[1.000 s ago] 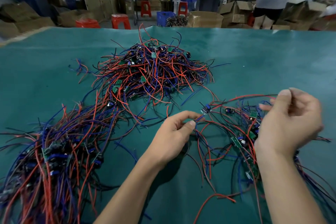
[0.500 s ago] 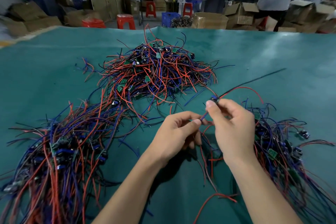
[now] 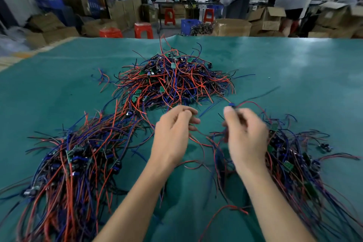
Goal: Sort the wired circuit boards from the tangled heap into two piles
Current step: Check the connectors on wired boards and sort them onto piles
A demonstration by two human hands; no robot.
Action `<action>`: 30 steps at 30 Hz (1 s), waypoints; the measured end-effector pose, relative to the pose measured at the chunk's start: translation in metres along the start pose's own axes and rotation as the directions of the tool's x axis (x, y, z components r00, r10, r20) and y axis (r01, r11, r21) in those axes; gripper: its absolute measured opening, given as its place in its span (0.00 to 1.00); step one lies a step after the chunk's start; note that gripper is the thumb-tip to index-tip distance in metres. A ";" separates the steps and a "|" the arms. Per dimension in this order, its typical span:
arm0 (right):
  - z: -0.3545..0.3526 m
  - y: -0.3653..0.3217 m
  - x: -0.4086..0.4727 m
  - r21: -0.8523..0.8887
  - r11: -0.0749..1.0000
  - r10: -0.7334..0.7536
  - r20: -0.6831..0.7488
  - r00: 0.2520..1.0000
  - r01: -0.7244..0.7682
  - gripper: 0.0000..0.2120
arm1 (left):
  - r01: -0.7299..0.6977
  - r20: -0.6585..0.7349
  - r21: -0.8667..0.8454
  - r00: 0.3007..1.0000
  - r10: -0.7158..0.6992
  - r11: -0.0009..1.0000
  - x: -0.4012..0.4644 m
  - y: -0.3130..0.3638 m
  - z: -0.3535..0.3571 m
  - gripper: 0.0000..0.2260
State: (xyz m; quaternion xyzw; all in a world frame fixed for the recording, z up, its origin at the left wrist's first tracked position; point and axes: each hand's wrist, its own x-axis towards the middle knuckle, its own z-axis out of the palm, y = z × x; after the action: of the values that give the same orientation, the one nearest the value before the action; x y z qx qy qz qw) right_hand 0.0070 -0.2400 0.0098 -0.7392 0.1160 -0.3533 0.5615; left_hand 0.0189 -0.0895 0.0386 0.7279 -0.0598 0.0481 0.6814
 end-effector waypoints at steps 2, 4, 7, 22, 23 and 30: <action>0.007 0.000 -0.007 0.017 0.999 0.031 0.118 0.993 -0.034 0.19 | -0.088 -0.085 0.155 0.991 0.102 0.984 -0.001 0.013 -0.012 0.08; 0.011 -0.003 -0.010 0.234 0.947 0.170 0.211 0.963 -0.218 0.18 | -0.157 -0.229 0.289 0.947 0.227 0.944 -0.011 0.025 -0.029 0.06; 0.015 -0.009 -0.016 0.399 0.835 0.247 0.346 0.905 -0.380 0.16 | -0.218 -0.358 0.362 0.865 0.351 0.906 -0.028 0.039 -0.059 0.07; 0.031 -0.014 -0.060 0.039 0.976 -0.196 0.599 0.776 0.216 0.18 | 0.018 -0.126 0.806 0.982 0.141 0.592 -0.012 0.002 -0.092 0.12; 0.031 -0.011 -0.057 -0.005 0.973 -0.185 0.571 0.800 0.229 0.17 | 0.038 -0.100 0.881 0.989 0.107 0.472 -0.011 -0.002 -0.100 0.13; 0.027 0.006 -0.043 -0.215 0.949 -0.110 0.460 0.881 0.231 0.16 | -0.063 0.046 0.993 0.984 0.170 0.099 -0.033 -0.043 -0.130 0.11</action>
State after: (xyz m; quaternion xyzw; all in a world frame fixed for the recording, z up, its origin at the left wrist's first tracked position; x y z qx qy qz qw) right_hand -0.0045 -0.1973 -0.0159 -0.8752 -0.0350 -0.2059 0.4363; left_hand -0.0059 0.0439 -0.0005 0.9863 -0.0424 0.1584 0.0177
